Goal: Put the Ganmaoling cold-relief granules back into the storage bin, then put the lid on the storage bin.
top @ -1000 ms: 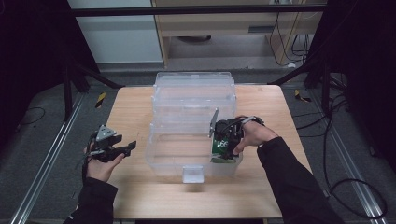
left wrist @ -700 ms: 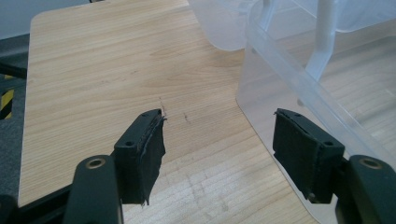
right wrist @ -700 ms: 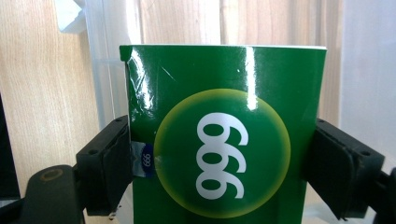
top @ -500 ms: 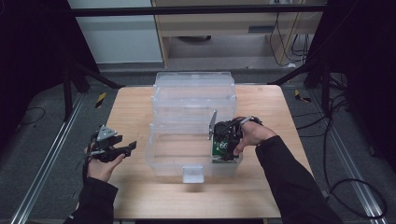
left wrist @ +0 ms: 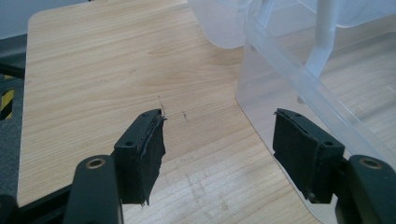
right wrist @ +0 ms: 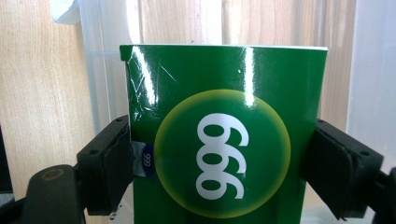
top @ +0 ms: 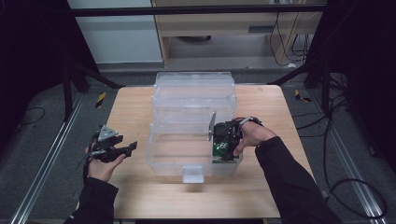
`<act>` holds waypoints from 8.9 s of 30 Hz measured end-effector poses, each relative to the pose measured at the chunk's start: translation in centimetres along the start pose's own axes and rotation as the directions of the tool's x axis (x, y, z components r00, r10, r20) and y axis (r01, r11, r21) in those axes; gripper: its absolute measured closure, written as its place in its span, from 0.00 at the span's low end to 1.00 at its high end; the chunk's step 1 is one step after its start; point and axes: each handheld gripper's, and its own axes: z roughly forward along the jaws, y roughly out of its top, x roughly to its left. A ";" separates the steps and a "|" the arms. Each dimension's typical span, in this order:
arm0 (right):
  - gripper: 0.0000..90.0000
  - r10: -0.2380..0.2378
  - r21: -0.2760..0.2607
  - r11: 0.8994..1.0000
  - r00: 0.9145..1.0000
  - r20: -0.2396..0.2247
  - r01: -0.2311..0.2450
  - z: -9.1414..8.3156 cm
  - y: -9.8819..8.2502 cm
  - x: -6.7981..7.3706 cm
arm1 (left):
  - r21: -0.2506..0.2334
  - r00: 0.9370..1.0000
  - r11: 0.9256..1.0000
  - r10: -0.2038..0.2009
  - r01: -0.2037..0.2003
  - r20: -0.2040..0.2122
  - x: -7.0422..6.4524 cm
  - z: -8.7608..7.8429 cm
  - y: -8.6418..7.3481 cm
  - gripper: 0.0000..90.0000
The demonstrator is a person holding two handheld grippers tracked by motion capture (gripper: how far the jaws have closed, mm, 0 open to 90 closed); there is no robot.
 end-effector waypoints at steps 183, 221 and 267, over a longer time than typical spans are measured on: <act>0.71 0.081 -0.170 0.980 0.989 -0.122 -0.101 3.2 3.3 5.3 | -0.098 0.936 0.949 0.312 -0.299 0.162 -2.3 -1.4 8.5 0.43; 0.71 0.078 -0.164 0.981 0.988 -0.133 -0.100 3.2 3.4 5.3 | -0.034 0.700 0.728 0.671 -0.685 0.246 -6.7 4.4 19.0 0.48; 0.71 0.070 -0.165 0.982 0.989 -0.128 -0.091 3.3 3.4 5.2 | 0.106 0.475 0.471 0.802 -0.876 0.363 -9.7 7.7 20.6 0.94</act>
